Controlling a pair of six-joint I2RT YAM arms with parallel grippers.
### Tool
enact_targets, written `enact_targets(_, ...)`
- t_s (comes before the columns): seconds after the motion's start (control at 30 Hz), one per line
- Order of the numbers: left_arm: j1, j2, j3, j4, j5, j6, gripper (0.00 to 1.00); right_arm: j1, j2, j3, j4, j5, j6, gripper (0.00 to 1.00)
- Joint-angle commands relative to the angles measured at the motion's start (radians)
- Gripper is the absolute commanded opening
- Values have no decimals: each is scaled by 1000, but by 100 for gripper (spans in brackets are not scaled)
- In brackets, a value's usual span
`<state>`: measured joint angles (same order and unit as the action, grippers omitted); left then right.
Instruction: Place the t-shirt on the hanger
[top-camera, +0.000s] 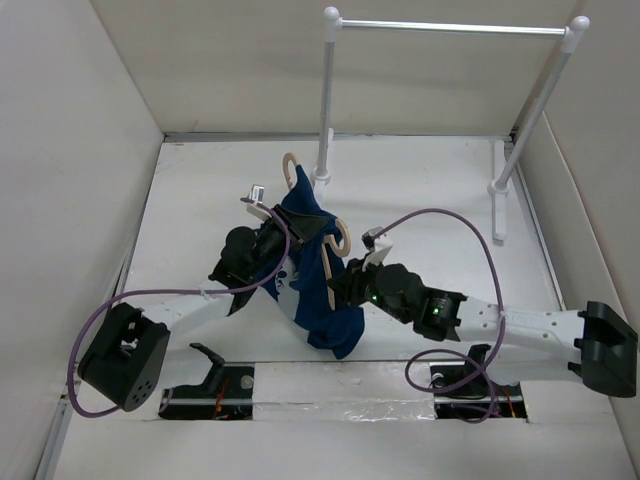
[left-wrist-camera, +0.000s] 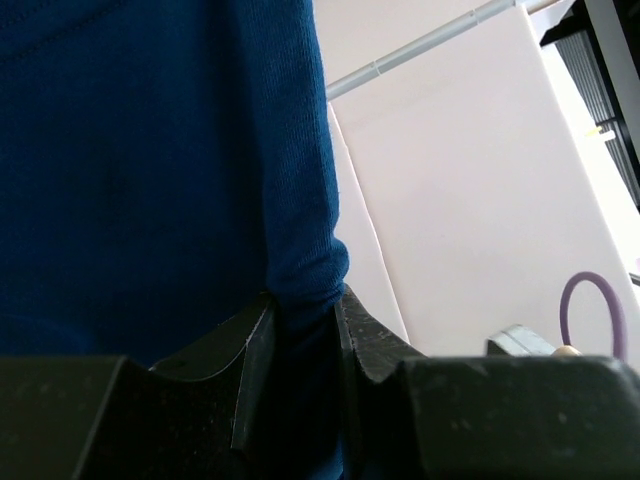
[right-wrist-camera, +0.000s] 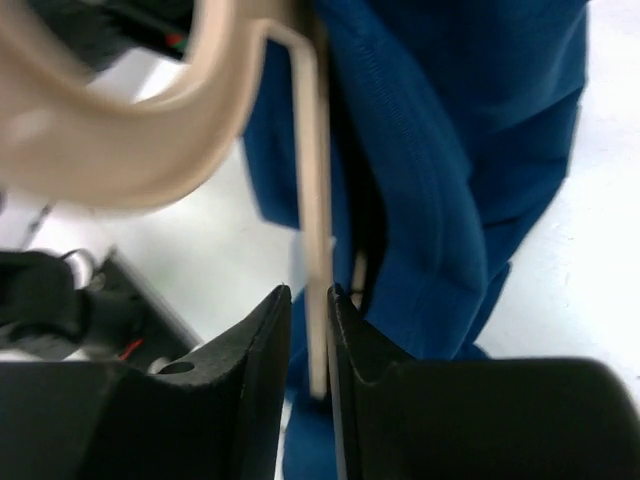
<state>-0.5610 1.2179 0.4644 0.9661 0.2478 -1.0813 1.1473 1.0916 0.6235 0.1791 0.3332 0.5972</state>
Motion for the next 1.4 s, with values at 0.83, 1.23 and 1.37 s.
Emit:
enact_targets(0.83,1,-219,140,-380,-347,322,59,6,1,-7,73,116,7,0)
enact_targets(1.23,1,-25,407,-507,-469,544,51,6,-38,-18,51,52,3,0)
enact_targets(1.37,1,5,434,-480,-473,564,47,6,-38,-19,54,44,3,0)
